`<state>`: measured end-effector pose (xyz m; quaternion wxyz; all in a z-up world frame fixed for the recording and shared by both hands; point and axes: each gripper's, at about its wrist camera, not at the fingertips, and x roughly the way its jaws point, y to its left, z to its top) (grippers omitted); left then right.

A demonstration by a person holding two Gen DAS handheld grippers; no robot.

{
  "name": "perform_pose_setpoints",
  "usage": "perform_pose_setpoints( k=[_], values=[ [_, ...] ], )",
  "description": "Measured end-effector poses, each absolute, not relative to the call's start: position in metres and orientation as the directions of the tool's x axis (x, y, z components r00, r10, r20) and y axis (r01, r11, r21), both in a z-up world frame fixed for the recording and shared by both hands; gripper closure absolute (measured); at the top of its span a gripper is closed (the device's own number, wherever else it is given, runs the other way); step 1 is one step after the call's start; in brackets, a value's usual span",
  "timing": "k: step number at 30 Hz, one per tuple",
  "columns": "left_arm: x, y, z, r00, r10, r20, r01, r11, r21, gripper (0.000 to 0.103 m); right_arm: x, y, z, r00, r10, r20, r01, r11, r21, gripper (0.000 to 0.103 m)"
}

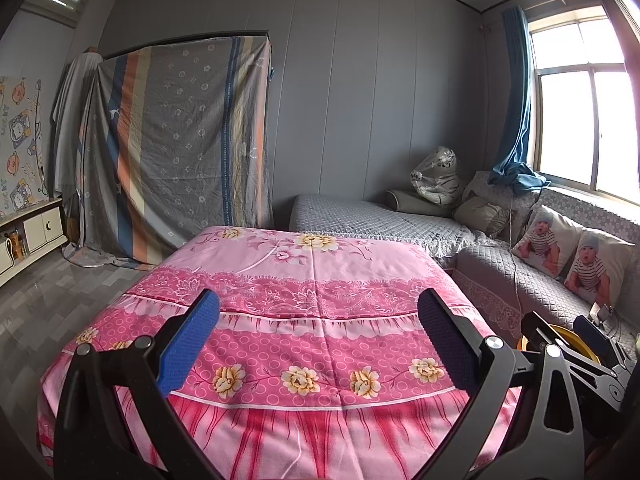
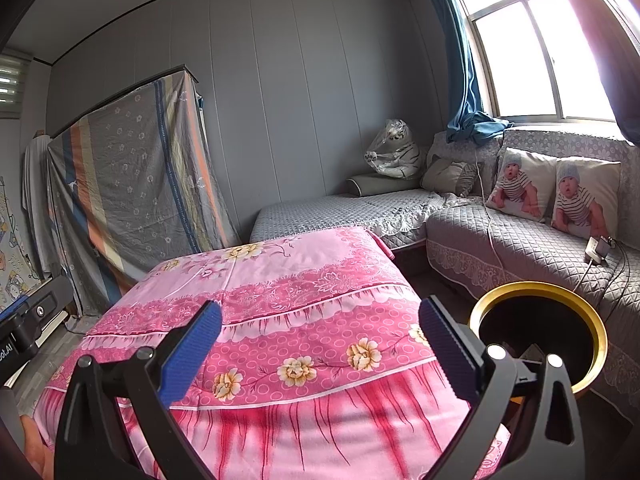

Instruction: Collect trash

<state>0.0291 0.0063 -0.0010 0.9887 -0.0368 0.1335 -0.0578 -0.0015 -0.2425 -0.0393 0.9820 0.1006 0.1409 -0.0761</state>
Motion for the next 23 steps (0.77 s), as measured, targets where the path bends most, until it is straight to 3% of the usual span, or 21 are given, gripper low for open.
perform_pose_setpoints(
  k=[23],
  values=[
    [0.0319, 0.0048, -0.0023, 0.956, -0.104, -0.275, 0.087, 0.993, -0.073, 0.008, -0.0007, -0.2449, -0.0423, 0.945, -0.116, -0.305, 0.178, 0.967, 0.185, 0.008]
  ],
)
